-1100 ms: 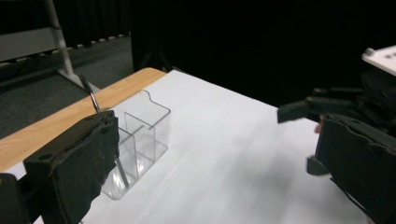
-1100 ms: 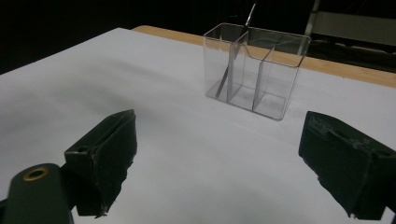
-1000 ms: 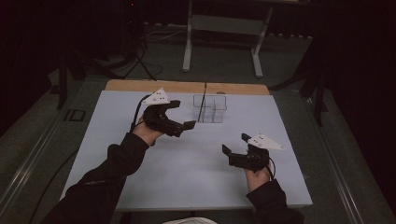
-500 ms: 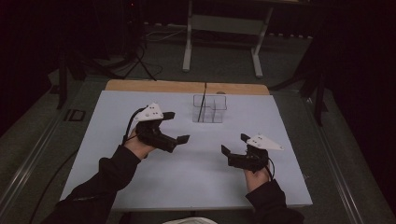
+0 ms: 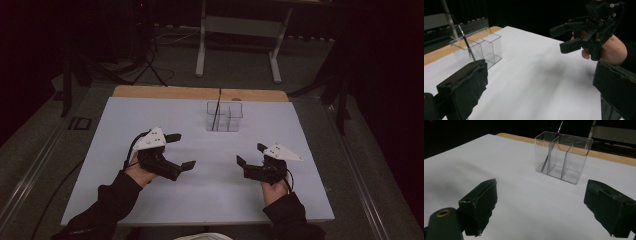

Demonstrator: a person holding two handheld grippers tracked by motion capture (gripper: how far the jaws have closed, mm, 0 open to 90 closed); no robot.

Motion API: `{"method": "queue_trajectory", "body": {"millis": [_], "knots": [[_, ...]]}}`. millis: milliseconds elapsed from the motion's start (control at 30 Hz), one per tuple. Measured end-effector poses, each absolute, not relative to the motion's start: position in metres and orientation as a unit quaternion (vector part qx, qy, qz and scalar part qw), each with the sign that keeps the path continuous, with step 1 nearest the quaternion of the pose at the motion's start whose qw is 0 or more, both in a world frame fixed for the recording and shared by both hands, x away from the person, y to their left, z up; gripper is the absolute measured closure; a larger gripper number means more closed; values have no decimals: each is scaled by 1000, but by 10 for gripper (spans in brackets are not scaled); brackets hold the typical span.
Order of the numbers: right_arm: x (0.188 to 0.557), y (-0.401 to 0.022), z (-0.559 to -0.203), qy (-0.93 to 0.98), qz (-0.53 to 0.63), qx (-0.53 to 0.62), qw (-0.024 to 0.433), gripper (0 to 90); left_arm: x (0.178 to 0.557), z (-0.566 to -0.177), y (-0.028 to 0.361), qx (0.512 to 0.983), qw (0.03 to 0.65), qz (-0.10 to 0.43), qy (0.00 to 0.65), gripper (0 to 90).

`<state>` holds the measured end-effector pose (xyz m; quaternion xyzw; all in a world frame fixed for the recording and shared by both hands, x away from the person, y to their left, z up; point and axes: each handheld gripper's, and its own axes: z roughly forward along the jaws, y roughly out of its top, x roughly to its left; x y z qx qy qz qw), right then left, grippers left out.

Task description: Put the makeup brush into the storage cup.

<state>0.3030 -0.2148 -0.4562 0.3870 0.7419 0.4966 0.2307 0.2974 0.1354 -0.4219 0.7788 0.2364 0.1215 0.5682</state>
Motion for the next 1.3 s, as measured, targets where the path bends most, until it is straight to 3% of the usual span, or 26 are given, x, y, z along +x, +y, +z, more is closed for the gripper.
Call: {"method": "queue_trajectory", "body": {"millis": [933,1300], "knots": [[303,-214,-457,743,499,384,229,113,272,-481,159,776,538,142,296,7],[305,-214,-461,746,497,379,230,113,274,-489,164,773,545,144,292,6]]}}
